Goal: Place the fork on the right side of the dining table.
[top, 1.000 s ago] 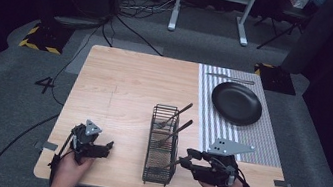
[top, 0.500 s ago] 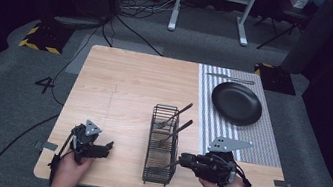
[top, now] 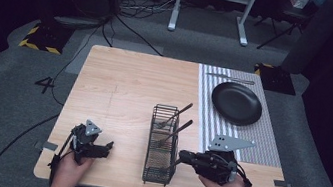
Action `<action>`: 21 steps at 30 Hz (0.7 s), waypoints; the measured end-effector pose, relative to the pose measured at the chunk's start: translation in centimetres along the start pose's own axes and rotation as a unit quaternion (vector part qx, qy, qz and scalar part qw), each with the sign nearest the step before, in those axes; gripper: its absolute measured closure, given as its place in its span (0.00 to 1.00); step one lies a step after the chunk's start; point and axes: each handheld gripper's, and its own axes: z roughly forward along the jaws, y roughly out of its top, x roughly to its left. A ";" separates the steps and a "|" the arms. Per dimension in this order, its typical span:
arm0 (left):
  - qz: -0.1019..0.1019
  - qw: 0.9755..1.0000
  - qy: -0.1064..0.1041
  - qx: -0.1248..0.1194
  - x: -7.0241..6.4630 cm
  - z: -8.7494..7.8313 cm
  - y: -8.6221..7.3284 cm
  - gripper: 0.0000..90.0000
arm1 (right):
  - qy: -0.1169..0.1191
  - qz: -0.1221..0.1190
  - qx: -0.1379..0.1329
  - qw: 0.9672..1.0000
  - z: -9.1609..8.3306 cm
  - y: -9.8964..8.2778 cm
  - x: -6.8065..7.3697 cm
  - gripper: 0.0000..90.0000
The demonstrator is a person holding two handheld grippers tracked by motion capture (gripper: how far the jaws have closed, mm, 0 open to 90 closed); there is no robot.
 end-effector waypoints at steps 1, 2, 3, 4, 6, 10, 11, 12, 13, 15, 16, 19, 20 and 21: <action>0.000 1.000 0.000 0.000 0.0 0.0 0.0 0.17 | 0.000 0.000 0.000 1.000 0.0 0.0 0.0 0.96; 0.000 1.000 0.000 0.000 0.0 0.0 0.0 0.17 | -0.002 -0.001 -0.002 1.000 -0.1 0.1 0.0 0.96; 0.000 1.000 0.000 0.000 0.0 0.0 0.0 0.17 | -0.003 -0.003 -0.003 1.000 -0.2 0.3 0.1 0.96; 0.000 1.000 0.000 0.000 0.0 0.0 0.0 0.17 | -0.004 -0.004 -0.005 1.000 -0.2 0.5 0.1 0.96; 0.000 1.000 0.000 0.000 0.0 0.0 0.0 0.17 | -0.005 -0.006 -0.009 1.000 -0.4 0.8 0.2 0.96; 0.000 1.000 0.000 0.000 0.0 0.0 0.0 0.17 | -0.004 -0.012 -0.017 1.000 -0.8 1.4 0.4 0.96; 0.000 1.000 0.000 0.000 0.0 0.0 0.0 0.17 | -0.005 -0.013 -0.021 1.000 -0.9 1.7 0.4 0.96; 0.000 1.000 0.000 0.000 0.0 0.0 0.0 0.17 | -0.006 -0.013 -0.022 1.000 -1.0 1.8 0.4 0.96; 0.000 1.000 0.000 0.001 0.0 0.0 0.0 0.17 | -0.007 -0.013 -0.023 1.000 -1.1 1.9 0.3 0.96; 0.000 1.000 0.000 0.000 0.0 0.0 0.0 0.17 | -0.006 -0.010 -0.027 1.000 -1.3 2.2 0.2 0.96; 0.000 1.000 0.000 0.000 0.0 0.0 0.0 0.17 | -0.005 -0.008 -0.029 1.000 -1.4 2.4 0.1 0.96; 0.001 1.000 -0.001 0.001 0.0 0.0 0.0 0.17 | 0.005 0.000 -0.038 0.999 -1.6 2.8 0.0 0.96; 0.002 1.000 -0.001 0.001 0.0 0.0 0.1 0.17 | 0.005 0.000 -0.040 0.999 -1.7 2.9 0.0 0.96; 0.002 1.000 -0.002 0.001 0.0 0.1 0.1 0.17 | 0.004 0.000 -0.042 0.999 -1.8 3.1 0.0 0.96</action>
